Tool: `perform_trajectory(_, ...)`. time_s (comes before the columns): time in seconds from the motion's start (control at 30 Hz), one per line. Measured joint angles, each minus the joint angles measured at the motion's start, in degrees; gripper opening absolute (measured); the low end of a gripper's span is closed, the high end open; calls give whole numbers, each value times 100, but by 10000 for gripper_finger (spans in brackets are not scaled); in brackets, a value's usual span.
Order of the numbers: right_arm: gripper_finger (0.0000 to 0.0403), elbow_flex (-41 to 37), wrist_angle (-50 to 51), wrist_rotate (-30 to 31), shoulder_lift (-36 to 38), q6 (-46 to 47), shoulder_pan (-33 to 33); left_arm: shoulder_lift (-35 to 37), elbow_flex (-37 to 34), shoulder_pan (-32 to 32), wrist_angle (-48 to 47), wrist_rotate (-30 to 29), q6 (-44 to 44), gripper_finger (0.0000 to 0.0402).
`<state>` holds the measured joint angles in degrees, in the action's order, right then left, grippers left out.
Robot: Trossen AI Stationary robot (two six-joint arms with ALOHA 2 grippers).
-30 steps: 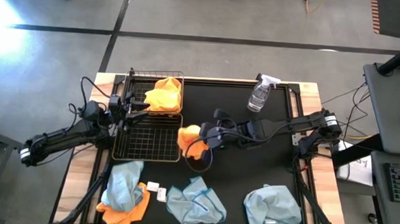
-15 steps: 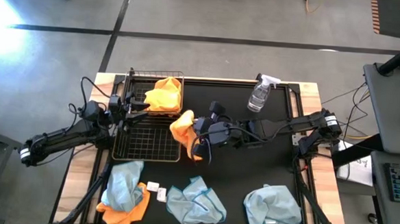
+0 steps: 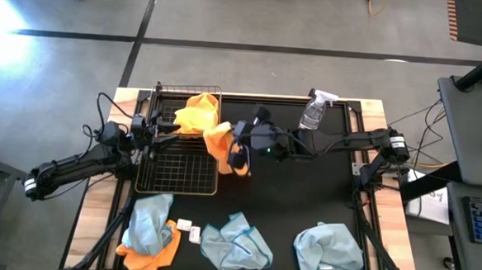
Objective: Sort microfiber towel by color & place in baskets
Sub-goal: Put the right orange microfiber towel into the top wire basket
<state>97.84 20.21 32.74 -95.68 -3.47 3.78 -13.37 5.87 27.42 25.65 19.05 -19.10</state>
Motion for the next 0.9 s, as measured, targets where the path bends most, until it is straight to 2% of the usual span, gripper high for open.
perform_trajectory(0.27, 9, 0, -1429, -803, 0, -152, -541, 0, 0, 0, -18, -1, 240, 194)
perform_trajectory(0.77, 9, 1, -3143, -938, -129, -102, -1091, -13, 0, 0, -453, 0, 663, 194)
perform_trajectory(0.9, 9, 70, -3432, -1261, -373, -102, -1162, -15, 0, 0, -612, -2, 666, 194)
